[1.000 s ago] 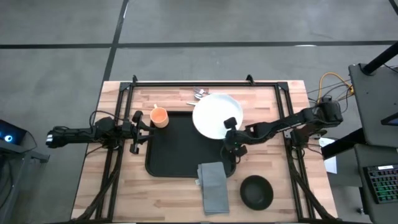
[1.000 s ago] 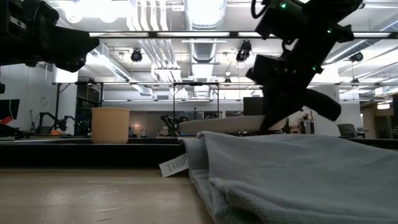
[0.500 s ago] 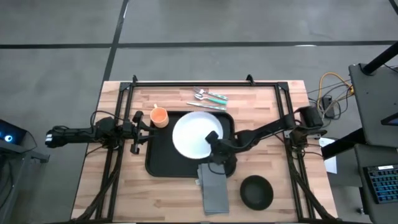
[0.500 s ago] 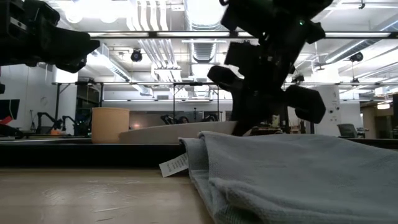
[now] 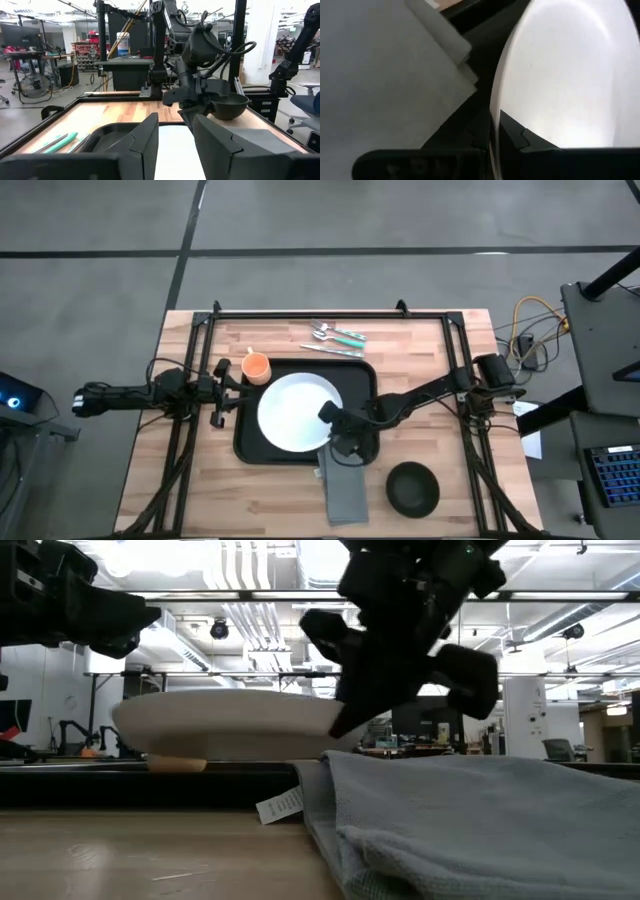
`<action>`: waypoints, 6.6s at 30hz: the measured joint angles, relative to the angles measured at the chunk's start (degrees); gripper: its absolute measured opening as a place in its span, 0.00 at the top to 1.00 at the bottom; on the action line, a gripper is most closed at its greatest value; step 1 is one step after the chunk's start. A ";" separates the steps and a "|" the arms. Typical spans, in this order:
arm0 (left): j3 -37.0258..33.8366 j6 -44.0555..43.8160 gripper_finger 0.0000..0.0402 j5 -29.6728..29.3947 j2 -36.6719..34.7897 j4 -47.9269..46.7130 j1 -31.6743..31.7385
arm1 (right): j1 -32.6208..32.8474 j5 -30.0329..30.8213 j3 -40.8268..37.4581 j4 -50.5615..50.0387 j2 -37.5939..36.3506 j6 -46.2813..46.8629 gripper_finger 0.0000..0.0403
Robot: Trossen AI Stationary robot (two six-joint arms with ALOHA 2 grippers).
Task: Set up tray
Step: Put the white plate on the black table tray below the orange cup, then put the black bowl on the white plate on the black table tray
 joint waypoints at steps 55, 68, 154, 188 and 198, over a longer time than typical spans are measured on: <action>-0.03 0.00 0.74 0.00 3.82 0.26 -0.02 | -1.09 -1.08 13.32 3.26 14.03 -1.13 0.92; -0.01 0.00 0.74 0.00 3.82 0.26 -0.02 | -1.31 -1.10 13.34 3.77 14.03 1.11 0.69; 0.00 0.00 0.74 0.00 6.08 0.27 -0.01 | 16.41 -15.96 9.26 -46.47 -5.25 37.46 0.68; -0.01 0.00 0.74 0.00 6.08 0.26 0.00 | 14.42 -17.91 6.37 -47.37 -5.16 37.07 0.98; -0.01 0.00 0.74 0.02 6.07 0.26 -0.02 | 9.39 -20.84 14.69 -47.68 -5.16 37.27 0.98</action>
